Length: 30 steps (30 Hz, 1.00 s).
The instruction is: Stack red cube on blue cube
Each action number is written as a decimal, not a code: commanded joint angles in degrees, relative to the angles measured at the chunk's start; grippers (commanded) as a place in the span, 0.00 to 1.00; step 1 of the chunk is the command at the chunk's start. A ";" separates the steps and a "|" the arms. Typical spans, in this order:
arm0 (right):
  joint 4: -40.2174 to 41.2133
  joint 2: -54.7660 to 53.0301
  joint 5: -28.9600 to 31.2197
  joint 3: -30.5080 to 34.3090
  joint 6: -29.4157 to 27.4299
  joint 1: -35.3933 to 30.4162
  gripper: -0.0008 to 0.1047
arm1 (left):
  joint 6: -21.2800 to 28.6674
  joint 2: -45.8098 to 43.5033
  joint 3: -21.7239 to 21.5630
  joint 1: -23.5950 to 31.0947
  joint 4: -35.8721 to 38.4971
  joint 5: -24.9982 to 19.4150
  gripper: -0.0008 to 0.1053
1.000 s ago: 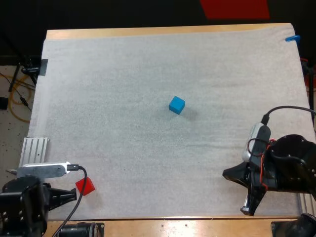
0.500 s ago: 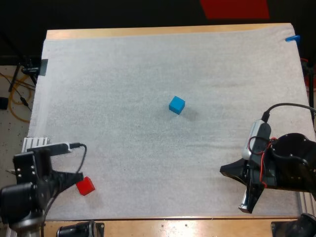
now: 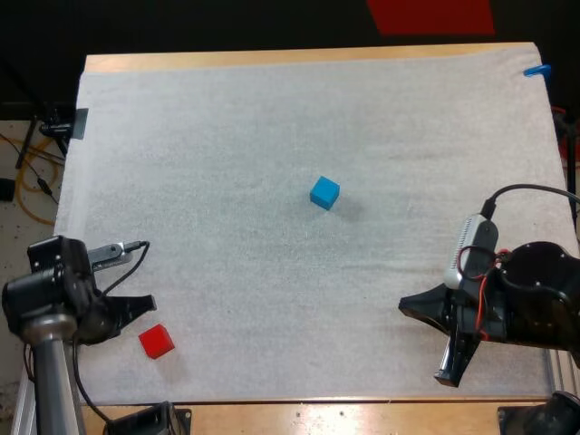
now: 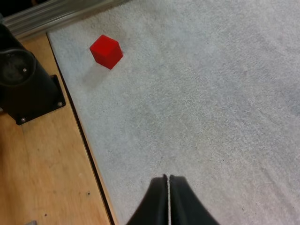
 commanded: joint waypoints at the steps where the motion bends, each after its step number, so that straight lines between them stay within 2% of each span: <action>1: -0.60 -0.25 -0.76 -0.49 0.61 0.11 0.01 | -0.16 1.23 0.51 0.04 -0.53 -2.66 0.01; 10: -0.60 -0.25 -0.76 -0.49 1.98 0.11 0.01 | -0.61 10.77 6.78 0.04 -5.00 -2.14 0.01; 17: -0.60 -0.25 -0.76 -0.49 3.27 0.11 0.01 | -0.61 16.80 7.22 0.04 -8.19 -2.14 0.01; 26: -0.60 -0.25 -0.32 -0.49 4.59 0.11 0.01 | -0.94 23.06 7.22 0.04 -10.94 0.93 0.01; 30: -0.60 -0.25 -0.34 -0.49 4.98 0.11 0.01 | -0.94 23.05 7.22 0.04 -12.66 6.48 0.01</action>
